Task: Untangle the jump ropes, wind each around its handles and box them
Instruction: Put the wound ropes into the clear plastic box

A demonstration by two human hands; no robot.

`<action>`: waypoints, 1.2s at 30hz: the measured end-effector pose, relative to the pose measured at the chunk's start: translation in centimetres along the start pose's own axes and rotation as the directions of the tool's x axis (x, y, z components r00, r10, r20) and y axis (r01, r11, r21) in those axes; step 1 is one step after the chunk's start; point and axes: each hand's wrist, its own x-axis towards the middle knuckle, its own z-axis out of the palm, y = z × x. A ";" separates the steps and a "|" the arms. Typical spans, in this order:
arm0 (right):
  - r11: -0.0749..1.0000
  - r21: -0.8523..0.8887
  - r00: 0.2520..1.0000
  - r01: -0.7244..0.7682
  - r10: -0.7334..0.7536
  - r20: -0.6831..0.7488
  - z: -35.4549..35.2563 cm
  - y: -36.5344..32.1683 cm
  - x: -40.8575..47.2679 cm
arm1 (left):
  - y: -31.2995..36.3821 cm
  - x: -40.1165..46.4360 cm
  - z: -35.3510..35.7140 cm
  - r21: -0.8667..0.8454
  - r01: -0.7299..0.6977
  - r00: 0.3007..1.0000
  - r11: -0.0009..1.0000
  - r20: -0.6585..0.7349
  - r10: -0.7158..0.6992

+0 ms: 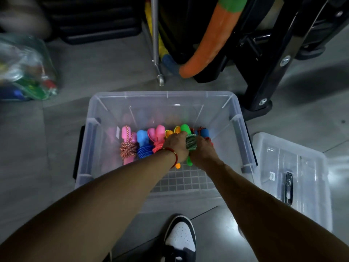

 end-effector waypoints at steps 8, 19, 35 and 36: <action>0.931 0.211 0.913 0.297 -0.212 -0.349 -5.3 -1.2 -12.5 | 6.1 -9.9 -6.0 0.045 -0.071 0.997 0.996 0.042 0.069; 0.883 0.414 0.838 -0.221 0.390 -0.382 -5.6 17.1 -22.1 | 18.3 -15.7 -1.4 0.072 -0.308 0.945 0.949 0.135 0.296; 0.804 -0.167 0.793 -0.571 0.488 -0.365 4.5 23.2 -12.0 | 17.9 -9.7 5.8 -0.070 -0.299 0.954 0.952 -0.003 0.300; 0.792 -0.122 0.769 -0.598 0.524 -0.365 4.4 23.0 -12.2 | 17.8 -9.9 5.7 -0.063 -0.318 0.948 0.946 0.001 0.319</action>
